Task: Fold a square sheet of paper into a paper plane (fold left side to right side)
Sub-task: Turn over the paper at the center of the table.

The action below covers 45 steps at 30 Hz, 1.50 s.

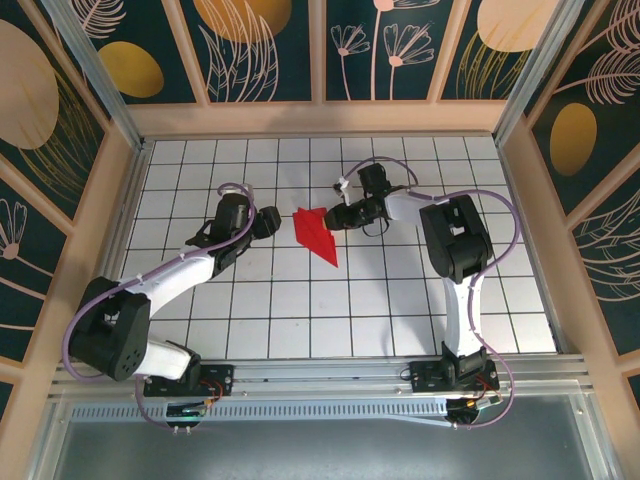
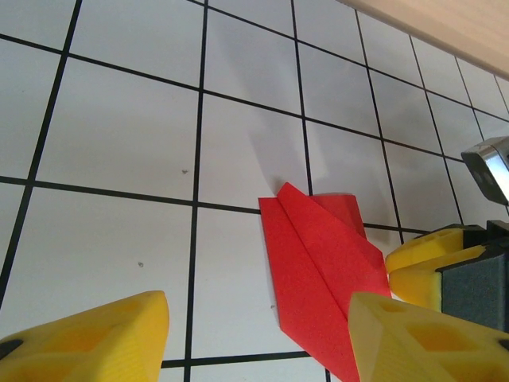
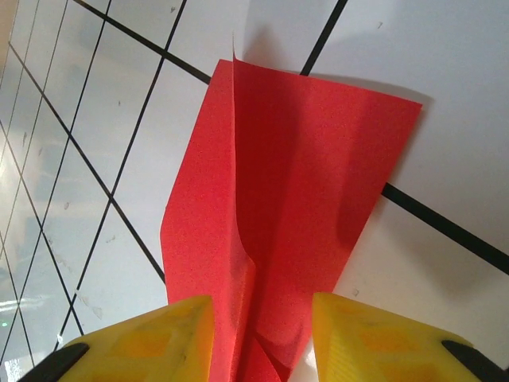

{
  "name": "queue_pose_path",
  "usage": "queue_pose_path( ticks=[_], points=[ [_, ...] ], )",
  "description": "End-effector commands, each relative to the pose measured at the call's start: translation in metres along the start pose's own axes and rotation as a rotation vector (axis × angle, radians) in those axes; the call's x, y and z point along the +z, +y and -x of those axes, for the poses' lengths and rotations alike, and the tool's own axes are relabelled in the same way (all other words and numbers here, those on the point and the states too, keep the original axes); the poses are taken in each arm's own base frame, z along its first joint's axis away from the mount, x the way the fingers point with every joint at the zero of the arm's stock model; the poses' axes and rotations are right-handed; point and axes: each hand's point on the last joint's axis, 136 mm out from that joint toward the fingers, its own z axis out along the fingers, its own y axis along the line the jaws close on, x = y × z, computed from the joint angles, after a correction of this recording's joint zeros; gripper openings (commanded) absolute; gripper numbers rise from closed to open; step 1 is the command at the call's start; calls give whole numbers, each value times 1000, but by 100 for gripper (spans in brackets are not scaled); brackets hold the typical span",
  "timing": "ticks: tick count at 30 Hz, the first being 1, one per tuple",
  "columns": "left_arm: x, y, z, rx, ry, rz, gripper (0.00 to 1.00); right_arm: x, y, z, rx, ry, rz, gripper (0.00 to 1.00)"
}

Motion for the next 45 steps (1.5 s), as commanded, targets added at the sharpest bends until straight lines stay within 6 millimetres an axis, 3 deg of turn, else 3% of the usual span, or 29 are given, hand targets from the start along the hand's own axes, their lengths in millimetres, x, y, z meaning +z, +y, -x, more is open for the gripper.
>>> queue_pose_path(
  ticks=[1, 7, 19, 23, 28, 31, 38, 41, 45],
  points=[
    [2, -5, 14, -10, -37, -11, 61, 6, 7, 5, -24, 2, 39, 36],
    [3, -3, 12, -8, -30, -4, 61, 8, 13, 6, -24, 6, 60, 30],
    [-8, -13, 25, -13, -68, -32, 64, -2, 31, 12, -27, -12, 115, 1],
    [-17, -19, 34, -23, -97, -55, 65, -15, 39, 23, -46, -46, 120, 0],
    [-37, -31, 51, -39, -161, -113, 72, -63, 56, 49, -91, -171, 137, 0],
    [-56, -51, 64, -48, -213, -224, 78, -99, 71, 62, -129, -262, 175, 0],
    [-117, -122, 86, -9, -308, -652, 82, -189, 114, 78, -221, -447, 320, 0],
    [-142, -160, 90, 31, -269, -861, 80, -218, 134, 78, -252, -489, 406, 0],
    [-163, -192, 95, 59, -230, -1045, 74, -240, 160, 74, -291, -505, 497, 0]
  ],
)
